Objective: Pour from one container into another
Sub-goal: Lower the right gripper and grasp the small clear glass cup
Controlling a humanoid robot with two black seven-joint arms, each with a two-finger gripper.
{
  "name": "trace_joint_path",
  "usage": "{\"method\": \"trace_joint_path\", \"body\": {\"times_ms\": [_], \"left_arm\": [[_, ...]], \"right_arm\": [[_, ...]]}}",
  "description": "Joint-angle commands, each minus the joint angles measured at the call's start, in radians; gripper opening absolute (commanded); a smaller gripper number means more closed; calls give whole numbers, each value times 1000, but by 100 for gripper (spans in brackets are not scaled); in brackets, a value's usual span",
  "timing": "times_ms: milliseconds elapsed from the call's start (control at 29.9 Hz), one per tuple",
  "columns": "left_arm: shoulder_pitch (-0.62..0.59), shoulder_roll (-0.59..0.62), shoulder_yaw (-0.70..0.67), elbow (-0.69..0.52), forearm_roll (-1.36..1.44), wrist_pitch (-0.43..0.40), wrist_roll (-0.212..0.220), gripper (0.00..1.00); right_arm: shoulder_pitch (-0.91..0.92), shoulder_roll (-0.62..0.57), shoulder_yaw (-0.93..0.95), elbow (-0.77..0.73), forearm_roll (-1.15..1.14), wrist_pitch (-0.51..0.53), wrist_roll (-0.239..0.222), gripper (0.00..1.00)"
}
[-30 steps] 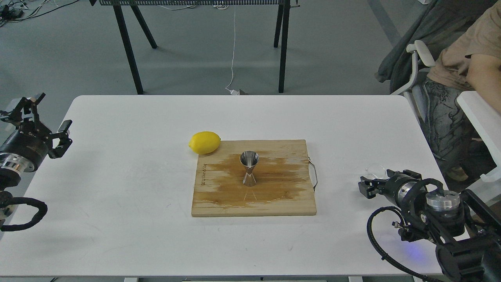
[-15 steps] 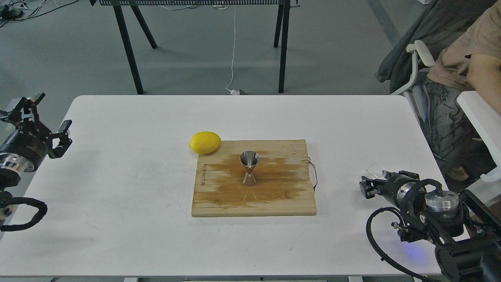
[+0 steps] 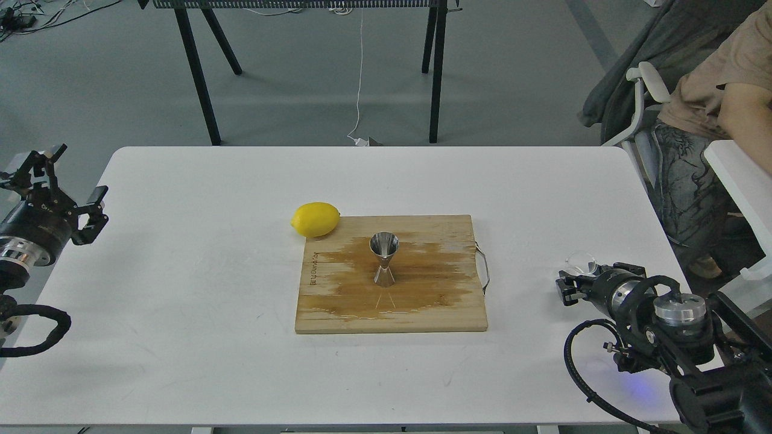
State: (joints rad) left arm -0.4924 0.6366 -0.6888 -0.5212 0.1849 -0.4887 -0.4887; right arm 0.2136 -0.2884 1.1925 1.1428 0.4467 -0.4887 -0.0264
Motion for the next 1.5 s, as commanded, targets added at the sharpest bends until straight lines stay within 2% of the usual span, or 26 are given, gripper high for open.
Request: {"method": "trace_joint_path", "body": {"times_ms": [0, 1103, 1471], "left_arm": [[0, -2, 0, 1, -1, 0, 0, 95], [0, 0, 0, 1, -1, 0, 0, 96], [-2, 2, 0, 1, -1, 0, 0, 96]], "right_arm": [[-2, 0, -4, 0, -3, 7, 0, 52], [-8, 0, -5, 2, -17, 30, 0, 46], [-2, 0, -5, 58, -49, 59, 3, 45]]}}
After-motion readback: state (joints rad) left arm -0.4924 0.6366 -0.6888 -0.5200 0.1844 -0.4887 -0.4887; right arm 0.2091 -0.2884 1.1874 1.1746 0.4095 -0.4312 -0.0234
